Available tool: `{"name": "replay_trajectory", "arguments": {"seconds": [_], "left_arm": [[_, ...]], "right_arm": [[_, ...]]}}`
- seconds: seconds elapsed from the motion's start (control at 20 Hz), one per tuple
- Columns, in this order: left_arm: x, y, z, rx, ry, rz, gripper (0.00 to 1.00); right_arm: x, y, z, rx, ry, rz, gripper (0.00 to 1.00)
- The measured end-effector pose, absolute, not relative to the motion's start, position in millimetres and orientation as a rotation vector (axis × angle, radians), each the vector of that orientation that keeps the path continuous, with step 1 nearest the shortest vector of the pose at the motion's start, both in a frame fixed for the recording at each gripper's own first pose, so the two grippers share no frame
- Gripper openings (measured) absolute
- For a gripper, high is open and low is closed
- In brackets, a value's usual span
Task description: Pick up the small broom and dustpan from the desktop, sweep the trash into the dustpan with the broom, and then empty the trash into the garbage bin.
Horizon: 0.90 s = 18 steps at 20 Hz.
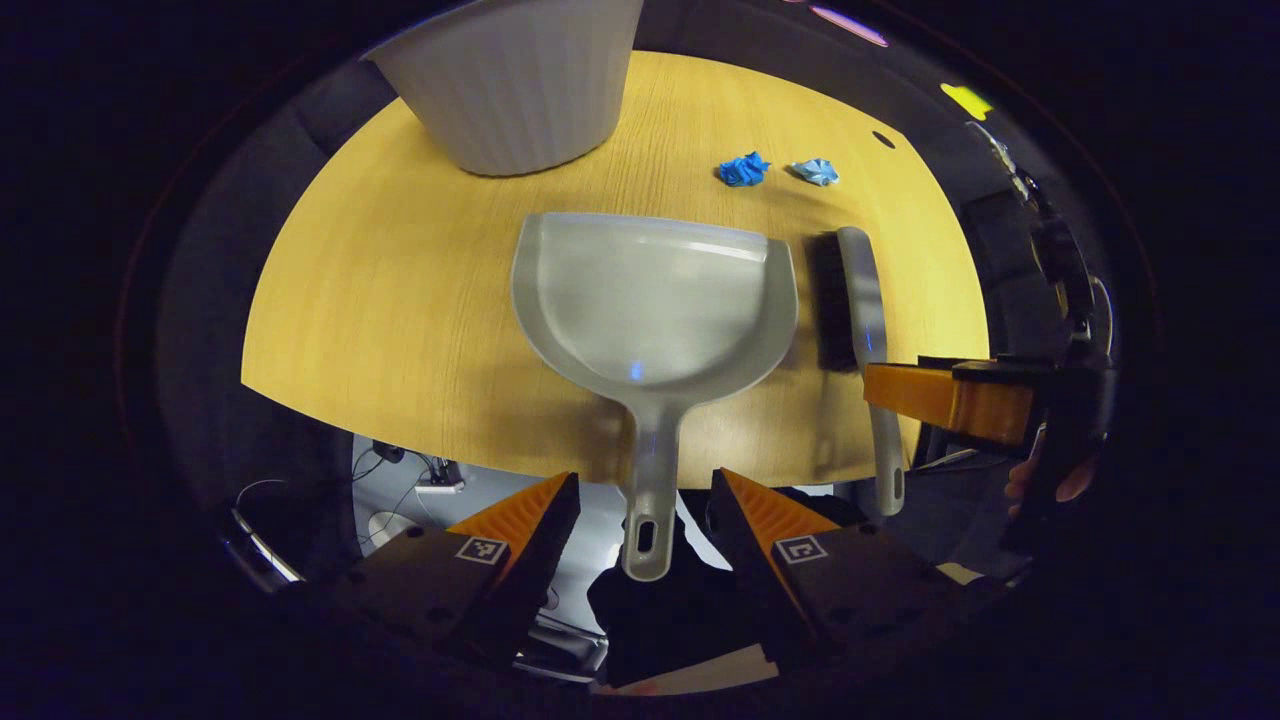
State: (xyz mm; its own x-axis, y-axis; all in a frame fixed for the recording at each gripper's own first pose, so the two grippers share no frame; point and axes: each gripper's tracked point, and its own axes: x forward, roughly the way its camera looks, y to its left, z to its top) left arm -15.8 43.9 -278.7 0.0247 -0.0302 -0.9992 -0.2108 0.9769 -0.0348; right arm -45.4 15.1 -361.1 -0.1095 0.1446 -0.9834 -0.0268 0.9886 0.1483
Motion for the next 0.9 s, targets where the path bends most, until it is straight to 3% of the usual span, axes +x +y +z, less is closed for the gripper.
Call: {"name": "replay_trajectory", "arguments": {"seconds": [0.25,0.8,0.9], "left_arm": [[-5.2,50.1,-309.7,-0.224,1.632,0.162,0.8],[25.3,54.4,-339.2,-0.092,1.665,0.136,0.8],[27.4,54.6,-341.0,-0.073,1.664,0.121,0.74]], "right_arm": [[-54.1,18.7,-389.6,0.09,1.804,0.085,0.99],[-41.2,30.4,-410.6,0.033,1.818,0.055,0.99],[-39.3,26.2,-412.5,0.025,1.813,0.046,0.87]]}}
